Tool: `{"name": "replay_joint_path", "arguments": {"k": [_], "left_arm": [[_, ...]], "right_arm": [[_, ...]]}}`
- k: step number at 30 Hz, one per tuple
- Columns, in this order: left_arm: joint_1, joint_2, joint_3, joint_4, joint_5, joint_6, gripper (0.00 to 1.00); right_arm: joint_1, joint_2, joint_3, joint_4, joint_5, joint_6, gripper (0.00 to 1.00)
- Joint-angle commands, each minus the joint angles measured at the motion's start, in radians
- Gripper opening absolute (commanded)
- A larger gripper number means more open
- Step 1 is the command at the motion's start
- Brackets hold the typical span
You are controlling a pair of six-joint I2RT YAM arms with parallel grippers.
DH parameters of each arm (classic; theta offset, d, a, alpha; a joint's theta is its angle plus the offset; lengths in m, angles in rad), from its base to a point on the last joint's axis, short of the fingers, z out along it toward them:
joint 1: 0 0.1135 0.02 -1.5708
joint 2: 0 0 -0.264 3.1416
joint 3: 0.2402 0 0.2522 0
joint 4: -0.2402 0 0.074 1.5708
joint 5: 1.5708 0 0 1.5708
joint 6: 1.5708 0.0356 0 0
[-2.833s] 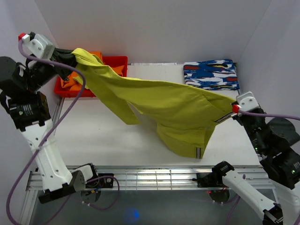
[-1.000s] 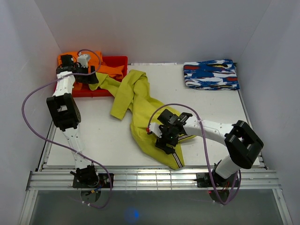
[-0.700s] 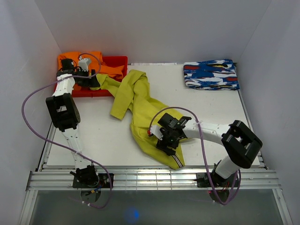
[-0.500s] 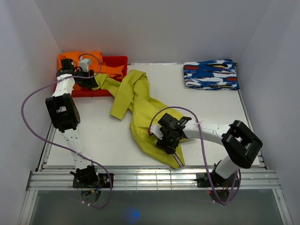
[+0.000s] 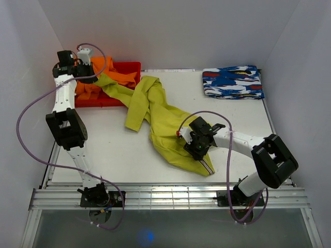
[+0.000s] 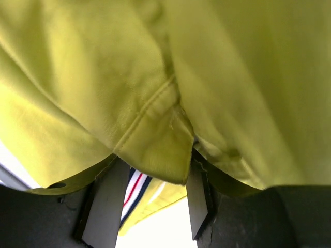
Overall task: Fold and stack the trousers
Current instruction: Flatten the trousers out
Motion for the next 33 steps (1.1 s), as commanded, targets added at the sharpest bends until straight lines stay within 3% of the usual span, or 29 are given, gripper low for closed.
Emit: {"name": "replay_joint_path", "arguments": {"k": [1, 5, 10, 14, 18, 23, 26, 28, 30, 31, 32, 33], "left_arm": [[0.032, -0.252, 0.096, -0.078, -0.001, -0.06, 0.0], [0.127, -0.43, 0.066, -0.16, 0.019, -0.06, 0.0], [0.205, -0.697, -0.09, -0.196, -0.11, 0.013, 0.0], [0.267, -0.821, -0.19, -0.264, -0.251, 0.071, 0.0], [0.293, -0.889, -0.293, -0.286, -0.375, 0.143, 0.0], [0.331, -0.885, -0.484, -0.275, -0.432, 0.269, 0.0], [0.334, -0.833, -0.571, -0.267, -0.442, 0.321, 0.0], [0.333, -0.797, -0.626, -0.264, -0.417, 0.332, 0.01], [0.334, -0.789, -0.65, -0.273, -0.373, 0.364, 0.23], [0.334, -0.788, -0.644, -0.296, -0.275, 0.381, 0.4], [0.333, -0.795, -0.637, -0.345, -0.221, 0.404, 0.68], [0.33, -0.802, -0.622, -0.361, -0.177, 0.436, 0.78]], "right_arm": [[-0.104, 0.014, -0.073, -0.03, 0.191, -0.075, 0.5], [-0.176, 0.006, -0.088, -0.038, 0.215, -0.114, 0.5], [-0.216, -0.006, -0.135, -0.037, 0.251, -0.156, 0.5], [-0.256, -0.048, -0.178, -0.041, 0.274, -0.191, 0.5], [-0.291, -0.095, -0.209, -0.067, 0.283, -0.231, 0.5], [-0.354, -0.175, -0.22, -0.113, 0.26, -0.28, 0.49], [-0.392, -0.241, -0.182, -0.191, 0.142, -0.3, 0.51], [-0.404, -0.282, -0.116, -0.254, 0.022, -0.306, 0.58], [-0.415, -0.338, -0.039, -0.273, -0.022, -0.291, 0.69], [-0.418, -0.35, -0.011, -0.296, -0.072, -0.288, 0.74], [-0.426, -0.37, 0.01, -0.299, -0.087, -0.282, 0.78], [-0.43, -0.377, 0.045, -0.3, -0.094, -0.259, 0.84]]}}
